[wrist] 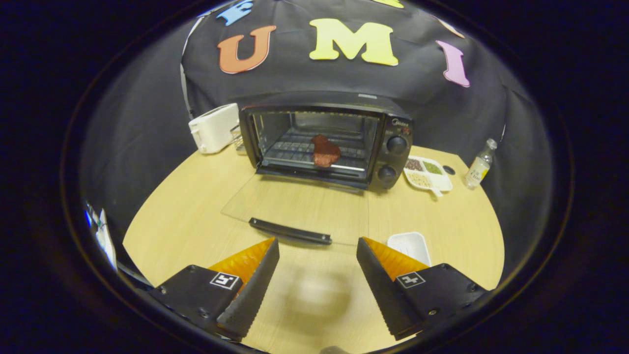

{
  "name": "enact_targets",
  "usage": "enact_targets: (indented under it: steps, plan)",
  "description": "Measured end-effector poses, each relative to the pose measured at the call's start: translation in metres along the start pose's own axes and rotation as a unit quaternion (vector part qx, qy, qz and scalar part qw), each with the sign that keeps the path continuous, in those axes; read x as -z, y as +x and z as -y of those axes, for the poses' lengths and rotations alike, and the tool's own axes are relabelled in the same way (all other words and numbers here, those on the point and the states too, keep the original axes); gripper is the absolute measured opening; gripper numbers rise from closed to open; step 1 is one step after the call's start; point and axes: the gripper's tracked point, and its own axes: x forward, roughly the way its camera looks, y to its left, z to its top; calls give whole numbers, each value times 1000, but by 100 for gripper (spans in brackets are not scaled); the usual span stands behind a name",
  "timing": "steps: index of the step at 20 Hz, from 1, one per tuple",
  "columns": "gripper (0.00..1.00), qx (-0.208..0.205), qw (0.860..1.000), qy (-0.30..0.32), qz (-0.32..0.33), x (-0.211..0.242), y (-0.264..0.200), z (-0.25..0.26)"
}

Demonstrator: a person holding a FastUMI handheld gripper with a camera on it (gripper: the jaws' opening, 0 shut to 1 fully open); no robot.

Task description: Open the toaster oven, put the food inside, and close the toaster oven door.

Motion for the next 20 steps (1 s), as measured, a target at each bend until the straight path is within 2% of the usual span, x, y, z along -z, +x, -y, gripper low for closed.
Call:
enact_targets:
  steps: [4, 8, 14, 20]
  plan:
    - [100, -12, 999, 18, -26, 29, 19, -16]
    - [100, -23, 999, 19, -37, 38, 49, -35]
    - [100, -14, 998, 33, -51, 35, 87, -37]
    - [100, -12, 997, 43, -59, 25, 95, -29]
